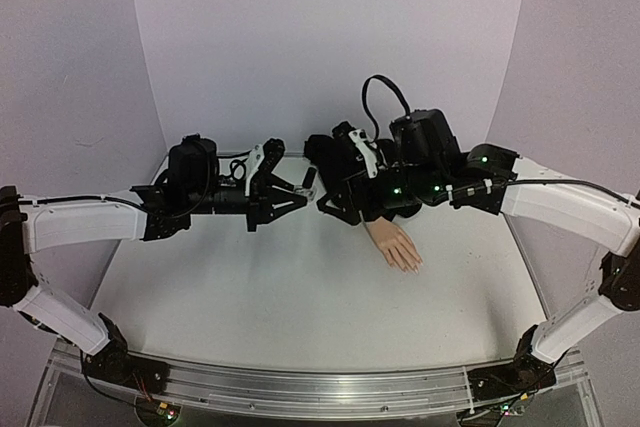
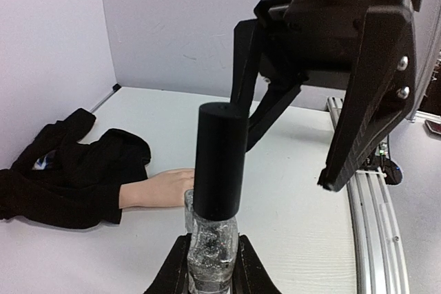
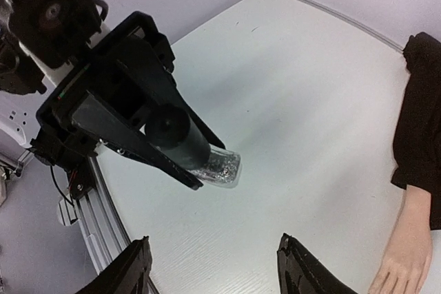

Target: Paint the nails

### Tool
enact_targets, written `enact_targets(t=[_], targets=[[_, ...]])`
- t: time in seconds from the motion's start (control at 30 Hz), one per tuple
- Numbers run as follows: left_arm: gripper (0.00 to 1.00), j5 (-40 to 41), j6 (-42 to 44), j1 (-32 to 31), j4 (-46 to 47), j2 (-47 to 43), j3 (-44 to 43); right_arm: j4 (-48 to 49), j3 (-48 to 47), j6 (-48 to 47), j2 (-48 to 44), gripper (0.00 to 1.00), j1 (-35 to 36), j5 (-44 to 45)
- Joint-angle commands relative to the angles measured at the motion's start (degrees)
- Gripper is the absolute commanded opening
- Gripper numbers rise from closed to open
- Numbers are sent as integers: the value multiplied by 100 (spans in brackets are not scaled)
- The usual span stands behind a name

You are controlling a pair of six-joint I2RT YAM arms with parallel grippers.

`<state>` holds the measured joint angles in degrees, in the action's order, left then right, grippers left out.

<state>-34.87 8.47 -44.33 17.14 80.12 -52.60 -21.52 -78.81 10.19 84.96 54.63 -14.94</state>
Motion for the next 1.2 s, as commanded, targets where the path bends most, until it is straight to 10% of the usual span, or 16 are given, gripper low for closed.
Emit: enact_targets(t=[0.0,1.17], targets=[[0,723,413,-107,-51,-232,-26,-275,-719,566,210,59,-5,256],[0,463,342,-155,-134,-121,-124,-748,-2106,399,1387,16,-8,-71]])
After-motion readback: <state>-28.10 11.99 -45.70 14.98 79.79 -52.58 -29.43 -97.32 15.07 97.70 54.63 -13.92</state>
